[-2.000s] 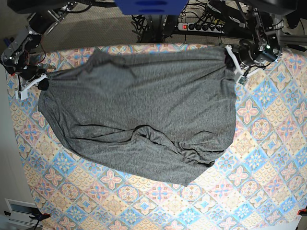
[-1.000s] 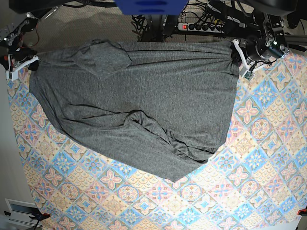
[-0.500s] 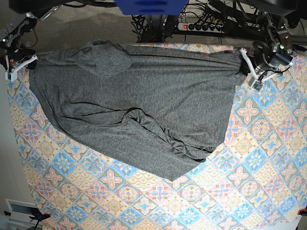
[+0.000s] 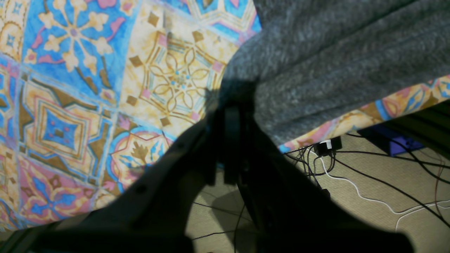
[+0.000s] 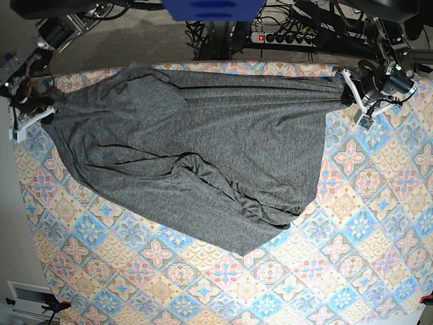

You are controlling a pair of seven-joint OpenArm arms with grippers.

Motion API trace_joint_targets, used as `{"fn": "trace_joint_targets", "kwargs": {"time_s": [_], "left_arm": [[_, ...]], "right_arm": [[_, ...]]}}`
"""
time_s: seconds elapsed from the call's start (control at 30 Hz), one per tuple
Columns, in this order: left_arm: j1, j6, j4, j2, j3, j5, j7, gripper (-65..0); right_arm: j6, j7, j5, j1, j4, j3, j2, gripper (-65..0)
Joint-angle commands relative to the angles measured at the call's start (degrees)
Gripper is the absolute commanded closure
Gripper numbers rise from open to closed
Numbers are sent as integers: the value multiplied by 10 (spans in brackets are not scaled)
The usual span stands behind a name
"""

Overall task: Layout the t-shirt on the table in an organized manner, then fold the t-shirt properly
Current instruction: 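Hold both shirt corners and pull them apart to flatten the shirt, then release the left gripper and move it inward to grasp the shirt's middle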

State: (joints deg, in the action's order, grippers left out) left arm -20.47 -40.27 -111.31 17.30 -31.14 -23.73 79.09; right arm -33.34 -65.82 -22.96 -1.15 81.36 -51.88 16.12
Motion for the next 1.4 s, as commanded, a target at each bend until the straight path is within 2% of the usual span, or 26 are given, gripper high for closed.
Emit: {"fn": "trace_joint_targets", "kwargs": {"time_s": [0.0,0.3,0.47,0.53,0.73,0.83,1.17,1.37], "left_arm": [[1,3,-7,9,-5,7,-5,-14],[23,3,15,9,-2,8,-3,-16],[28,3,37,11,0,8,-3,-66],[20,3,37,13,8,8,-3,-104],[6,3,34,28,44,8,-4,-263],[6,3,24,28,40,6,-5,-302],[41,3,-35,25,41,-4,-4,-308],[47,3,-44,29,40,-114,-4,-309]], "right_arm": [[1,13,-6,8,10,-2,15,0],[2,13,-5,21,10,-1,14,0],[2,14,-5,16,10,-1,14,-13],[2,14,-5,16,10,-1,14,-62],[1,14,-5,15,12,-1,14,-284],[0,14,-5,15,15,-2,14,-325],[0,14,-5,15,16,-2,14,-329],[0,13,-5,15,18,-2,14,-329]]}}
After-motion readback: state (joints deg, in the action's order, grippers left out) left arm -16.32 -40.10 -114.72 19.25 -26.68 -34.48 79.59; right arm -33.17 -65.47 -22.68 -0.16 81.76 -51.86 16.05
